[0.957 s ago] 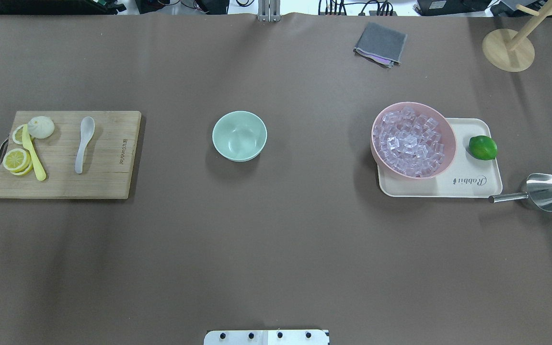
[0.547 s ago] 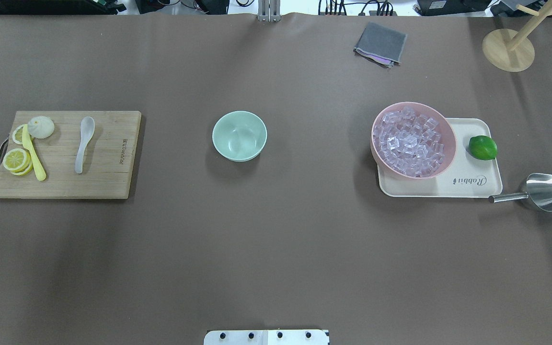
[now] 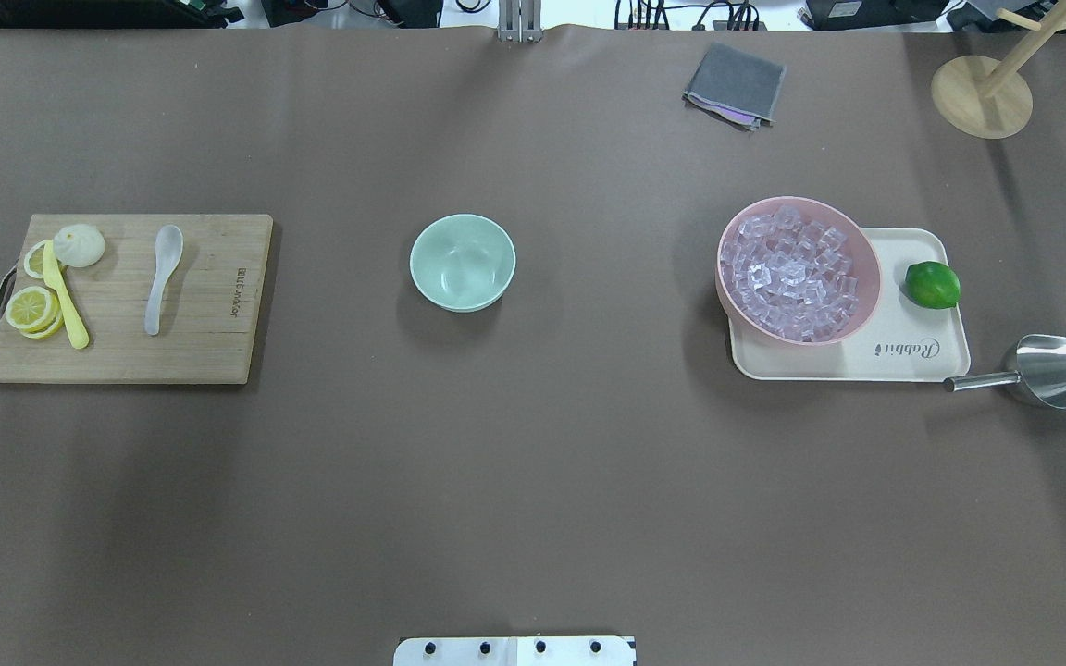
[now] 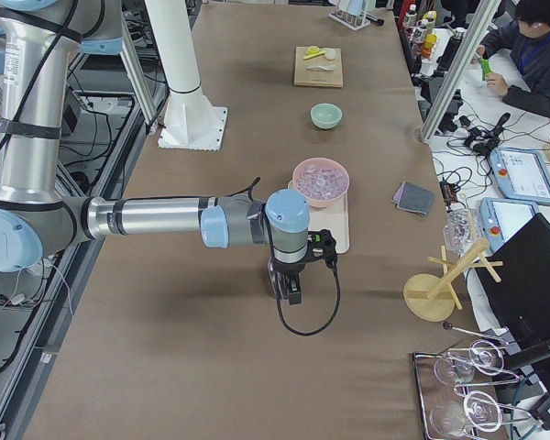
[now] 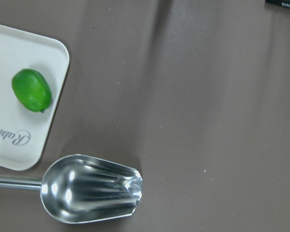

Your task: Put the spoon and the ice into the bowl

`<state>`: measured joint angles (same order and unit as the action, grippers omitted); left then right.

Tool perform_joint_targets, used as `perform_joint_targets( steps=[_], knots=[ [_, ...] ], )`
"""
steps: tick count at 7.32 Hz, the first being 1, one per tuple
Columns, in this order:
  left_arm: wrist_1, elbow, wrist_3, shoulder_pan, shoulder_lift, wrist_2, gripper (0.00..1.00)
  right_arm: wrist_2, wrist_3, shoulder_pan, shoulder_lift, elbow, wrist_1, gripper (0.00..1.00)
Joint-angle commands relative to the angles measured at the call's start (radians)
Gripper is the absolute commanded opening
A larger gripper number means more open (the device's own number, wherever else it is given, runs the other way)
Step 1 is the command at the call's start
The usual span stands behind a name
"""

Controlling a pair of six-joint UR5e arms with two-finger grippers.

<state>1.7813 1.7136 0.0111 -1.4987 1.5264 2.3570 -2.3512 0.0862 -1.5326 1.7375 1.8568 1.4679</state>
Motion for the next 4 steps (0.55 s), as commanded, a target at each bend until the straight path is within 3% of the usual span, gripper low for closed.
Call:
perform_joint_targets(
  steps=[1,4],
  knots=[
    [0.236,-0.075,-0.005,0.001,0.030,-0.004,0.99,-0.013,-0.003,0.000,-0.010,-0.004,-0.136,1.00],
    [0.395,-0.129,-0.003,0.003,0.035,-0.001,0.99,-0.008,-0.002,0.000,-0.004,-0.056,-0.254,1.00]
  ],
)
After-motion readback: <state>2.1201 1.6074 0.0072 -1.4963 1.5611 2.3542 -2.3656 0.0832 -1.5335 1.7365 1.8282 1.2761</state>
